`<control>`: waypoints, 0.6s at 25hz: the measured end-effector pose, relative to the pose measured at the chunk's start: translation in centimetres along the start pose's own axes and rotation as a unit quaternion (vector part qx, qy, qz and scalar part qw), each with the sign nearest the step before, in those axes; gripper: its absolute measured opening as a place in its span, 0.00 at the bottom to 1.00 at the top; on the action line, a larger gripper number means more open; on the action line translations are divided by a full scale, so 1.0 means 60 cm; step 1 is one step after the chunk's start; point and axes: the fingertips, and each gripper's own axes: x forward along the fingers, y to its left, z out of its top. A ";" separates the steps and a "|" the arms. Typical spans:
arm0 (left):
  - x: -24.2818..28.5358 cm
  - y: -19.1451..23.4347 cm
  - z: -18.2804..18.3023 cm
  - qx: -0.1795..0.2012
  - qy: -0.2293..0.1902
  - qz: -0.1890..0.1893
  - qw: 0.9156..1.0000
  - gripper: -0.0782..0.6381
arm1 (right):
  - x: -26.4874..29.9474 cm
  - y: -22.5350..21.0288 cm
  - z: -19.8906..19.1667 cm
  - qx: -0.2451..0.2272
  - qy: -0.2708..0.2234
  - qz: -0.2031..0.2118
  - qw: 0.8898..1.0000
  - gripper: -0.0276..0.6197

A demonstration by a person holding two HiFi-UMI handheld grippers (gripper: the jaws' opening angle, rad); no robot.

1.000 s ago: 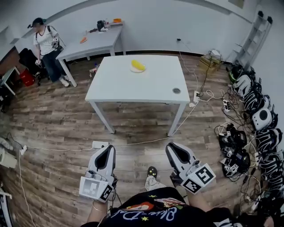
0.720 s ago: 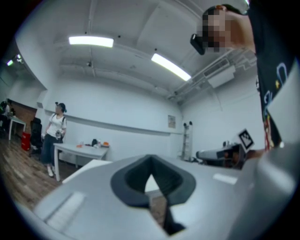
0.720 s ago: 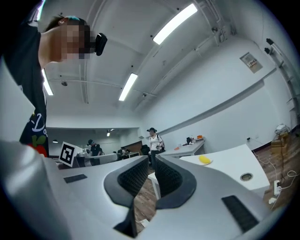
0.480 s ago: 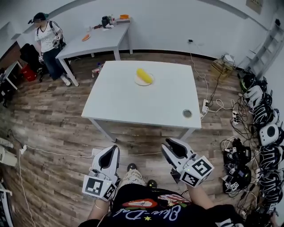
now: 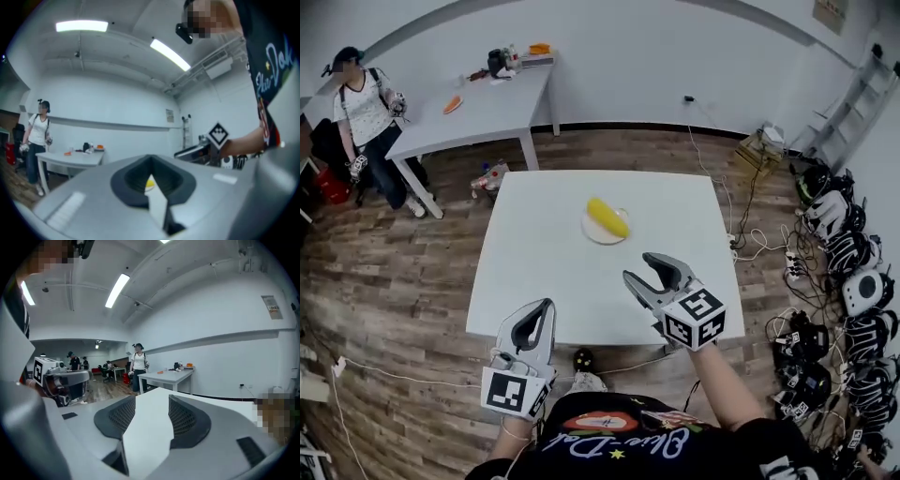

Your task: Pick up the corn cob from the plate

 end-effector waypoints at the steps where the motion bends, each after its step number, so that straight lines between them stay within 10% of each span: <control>1: 0.022 0.024 0.004 0.002 -0.004 -0.009 1.000 0.10 | 0.041 -0.025 0.005 0.000 0.010 -0.008 1.000 0.36; 15: 0.169 0.196 -0.073 -0.074 0.053 -0.015 0.996 0.10 | 0.407 -0.266 -0.159 -0.025 0.269 -0.041 0.962 0.44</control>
